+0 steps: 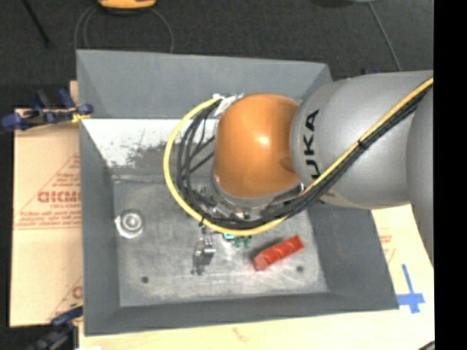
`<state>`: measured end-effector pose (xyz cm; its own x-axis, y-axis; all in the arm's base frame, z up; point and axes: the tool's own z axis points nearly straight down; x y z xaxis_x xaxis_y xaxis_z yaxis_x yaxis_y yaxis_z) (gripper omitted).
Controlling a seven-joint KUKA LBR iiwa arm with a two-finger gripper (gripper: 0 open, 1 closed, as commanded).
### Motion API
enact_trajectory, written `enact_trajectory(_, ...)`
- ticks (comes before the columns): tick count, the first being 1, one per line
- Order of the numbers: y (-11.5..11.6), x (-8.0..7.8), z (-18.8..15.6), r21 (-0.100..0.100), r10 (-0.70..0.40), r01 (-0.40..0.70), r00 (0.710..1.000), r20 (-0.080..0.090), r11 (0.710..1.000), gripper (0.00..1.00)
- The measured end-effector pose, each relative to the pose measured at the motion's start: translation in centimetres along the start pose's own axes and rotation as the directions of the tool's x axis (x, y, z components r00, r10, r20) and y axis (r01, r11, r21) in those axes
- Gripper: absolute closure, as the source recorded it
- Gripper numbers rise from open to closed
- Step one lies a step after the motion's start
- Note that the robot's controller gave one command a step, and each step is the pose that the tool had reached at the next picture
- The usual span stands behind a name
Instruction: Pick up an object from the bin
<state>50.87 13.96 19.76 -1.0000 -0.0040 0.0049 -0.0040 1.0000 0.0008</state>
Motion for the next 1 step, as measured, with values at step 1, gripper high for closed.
enact_trajectory(1,-11.37,-4.45,8.78,-0.001,0.005,-0.005,1.0,0.013,1.0,0.0)
